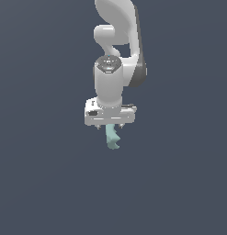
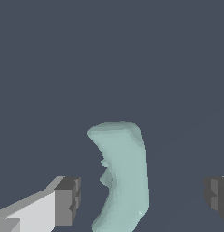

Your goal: Pick up the object and move it to a goal position.

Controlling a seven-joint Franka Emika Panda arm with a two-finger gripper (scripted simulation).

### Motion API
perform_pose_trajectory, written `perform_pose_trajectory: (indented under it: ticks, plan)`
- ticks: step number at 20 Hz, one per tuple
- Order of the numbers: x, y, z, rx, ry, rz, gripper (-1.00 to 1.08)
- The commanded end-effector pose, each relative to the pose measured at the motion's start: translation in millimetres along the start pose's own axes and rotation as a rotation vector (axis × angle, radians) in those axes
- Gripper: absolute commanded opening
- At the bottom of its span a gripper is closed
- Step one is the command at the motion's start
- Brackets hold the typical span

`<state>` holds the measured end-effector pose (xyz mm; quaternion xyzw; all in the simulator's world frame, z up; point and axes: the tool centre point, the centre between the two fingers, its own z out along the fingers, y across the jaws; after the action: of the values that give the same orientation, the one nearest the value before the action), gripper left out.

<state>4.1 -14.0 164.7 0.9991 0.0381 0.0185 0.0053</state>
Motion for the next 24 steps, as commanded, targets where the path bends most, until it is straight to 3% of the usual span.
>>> perform_pose_trajectory:
  ticks: [1, 12, 24]
  plan:
    - [-8.8, -6.1, 11.2, 0.006, -0.018, -0.028, 1.0]
    - [-17.4, -11.7, 26.5, 0.012, -0.035, -0.054, 1.0]
    - [-20.6, -12.9, 71.5, 0.013, -0.036, -0.058, 1.0]
